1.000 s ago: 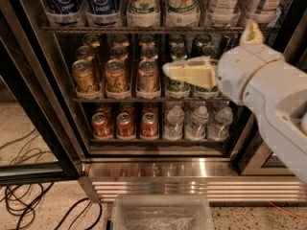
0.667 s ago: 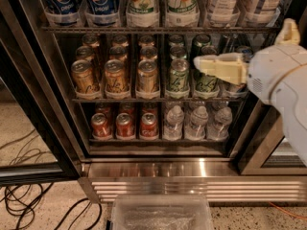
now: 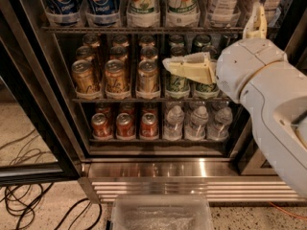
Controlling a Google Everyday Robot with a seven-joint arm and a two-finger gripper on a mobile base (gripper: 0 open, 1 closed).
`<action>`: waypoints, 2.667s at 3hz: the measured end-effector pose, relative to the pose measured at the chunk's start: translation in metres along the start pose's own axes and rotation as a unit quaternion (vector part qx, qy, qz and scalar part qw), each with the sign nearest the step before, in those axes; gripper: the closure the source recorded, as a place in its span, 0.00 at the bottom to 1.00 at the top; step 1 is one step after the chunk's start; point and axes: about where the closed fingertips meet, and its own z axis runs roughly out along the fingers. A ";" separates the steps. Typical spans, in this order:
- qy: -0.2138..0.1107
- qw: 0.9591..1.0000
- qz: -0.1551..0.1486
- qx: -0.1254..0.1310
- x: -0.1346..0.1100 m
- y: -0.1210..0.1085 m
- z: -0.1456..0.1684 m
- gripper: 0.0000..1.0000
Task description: Pick 7up can from top shelf of fridge
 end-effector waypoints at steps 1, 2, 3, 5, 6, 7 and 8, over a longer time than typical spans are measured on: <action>0.000 1.000 0.000 0.000 0.000 0.000 0.000 0.00; -0.006 1.000 0.007 -0.011 -0.006 0.010 -0.002 0.00; -0.014 0.999 0.046 -0.024 -0.020 0.032 -0.011 0.00; -0.027 0.994 0.100 -0.023 -0.062 0.067 -0.028 0.00; -0.039 0.993 0.104 -0.030 -0.080 0.083 -0.031 0.15; -0.047 0.993 0.103 -0.043 -0.090 0.103 -0.032 0.13; -0.045 0.993 0.098 -0.049 -0.091 0.116 -0.030 0.05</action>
Offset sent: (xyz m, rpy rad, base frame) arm -0.0158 0.0159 0.0018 0.0330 0.0105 0.0576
